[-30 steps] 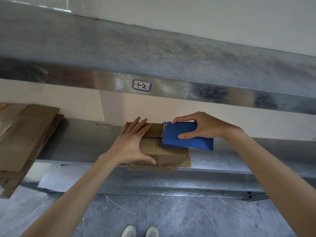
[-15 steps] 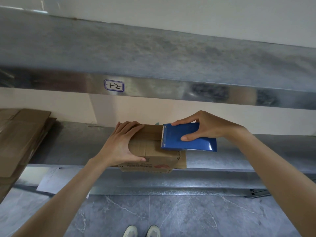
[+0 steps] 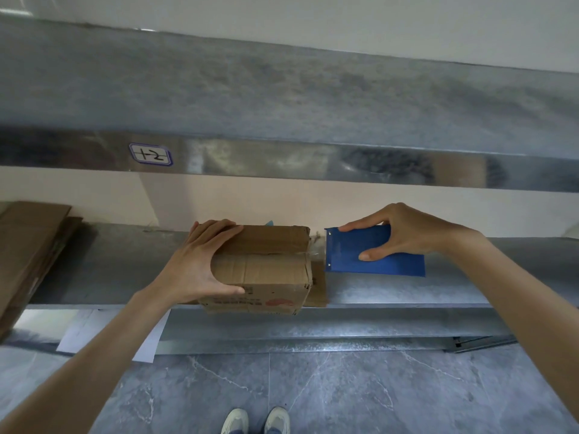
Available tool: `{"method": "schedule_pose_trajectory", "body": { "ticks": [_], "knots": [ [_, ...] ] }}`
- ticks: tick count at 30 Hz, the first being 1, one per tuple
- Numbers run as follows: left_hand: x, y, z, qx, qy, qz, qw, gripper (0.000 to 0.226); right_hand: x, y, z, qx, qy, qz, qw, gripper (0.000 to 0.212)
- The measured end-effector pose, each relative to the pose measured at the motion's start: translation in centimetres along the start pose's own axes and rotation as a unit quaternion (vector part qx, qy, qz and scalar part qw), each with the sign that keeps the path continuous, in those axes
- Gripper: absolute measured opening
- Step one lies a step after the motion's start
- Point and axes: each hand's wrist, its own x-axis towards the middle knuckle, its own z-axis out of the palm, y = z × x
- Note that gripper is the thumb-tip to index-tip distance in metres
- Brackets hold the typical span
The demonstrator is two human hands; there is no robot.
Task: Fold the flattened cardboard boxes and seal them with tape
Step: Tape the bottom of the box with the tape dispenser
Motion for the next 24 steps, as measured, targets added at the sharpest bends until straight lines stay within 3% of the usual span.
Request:
{"method": "schedule_pose_trajectory", "body": {
  "ticks": [13,18,24],
  "knots": [
    [0.1,0.3,0.0,-0.005,-0.002,0.002,1.000,0.116,1.2,-0.4,2.2,-0.039,0.021,0.012,0.999,0.052],
    [0.1,0.4,0.0,-0.011,0.005,0.007,1.000,0.115,1.5,-0.6,3.4,-0.126,0.038,0.046,0.990,0.095],
    [0.1,0.4,0.2,-0.018,0.015,0.011,1.000,0.115,1.6,-0.8,3.7,-0.099,-0.025,0.069,0.992,0.083]
  ]
}}
